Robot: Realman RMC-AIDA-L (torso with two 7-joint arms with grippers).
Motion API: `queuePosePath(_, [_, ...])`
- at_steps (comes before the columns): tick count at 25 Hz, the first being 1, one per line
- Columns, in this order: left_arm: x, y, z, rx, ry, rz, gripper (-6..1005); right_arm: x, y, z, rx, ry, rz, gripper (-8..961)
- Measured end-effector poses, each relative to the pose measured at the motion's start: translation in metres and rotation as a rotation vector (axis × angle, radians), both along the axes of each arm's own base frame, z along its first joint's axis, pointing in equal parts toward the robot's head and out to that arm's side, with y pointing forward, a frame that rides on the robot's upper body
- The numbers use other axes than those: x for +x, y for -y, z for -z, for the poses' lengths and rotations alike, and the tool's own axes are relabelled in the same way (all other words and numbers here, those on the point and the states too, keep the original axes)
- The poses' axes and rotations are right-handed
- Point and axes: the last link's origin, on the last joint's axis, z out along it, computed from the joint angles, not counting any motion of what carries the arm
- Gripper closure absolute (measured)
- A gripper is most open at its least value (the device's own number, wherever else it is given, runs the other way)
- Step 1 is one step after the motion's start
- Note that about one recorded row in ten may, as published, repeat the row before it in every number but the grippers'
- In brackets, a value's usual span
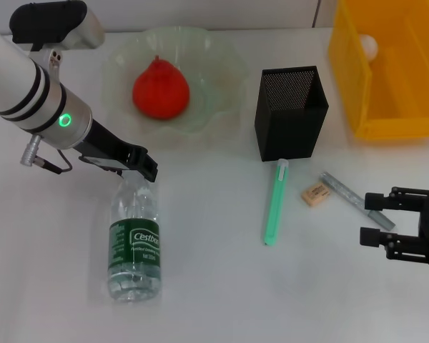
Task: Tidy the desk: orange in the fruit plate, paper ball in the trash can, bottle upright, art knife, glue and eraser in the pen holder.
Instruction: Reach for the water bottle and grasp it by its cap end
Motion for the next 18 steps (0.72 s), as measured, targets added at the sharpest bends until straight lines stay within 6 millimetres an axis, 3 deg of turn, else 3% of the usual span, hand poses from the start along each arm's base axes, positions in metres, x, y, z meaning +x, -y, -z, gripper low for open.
queuePosePath(2, [0.001, 0.000, -0.001, -0.004, -0.002, 0.012, 514, 0.000, 0.000, 0.000, 0.001, -0.002, 0.000, 313])
queuePosePath(9, [0.005, 0.001, -0.009, 0.009, 0.016, 0.073, 518, -0.001, -0.001, 0.001, 0.004, -0.007, 0.002, 313])
queuePosePath(18, [0.018, 0.020, -0.044, 0.080, 0.237, 0.245, 519, -0.005, -0.005, 0.001, 0.028, -0.039, 0.015, 312])
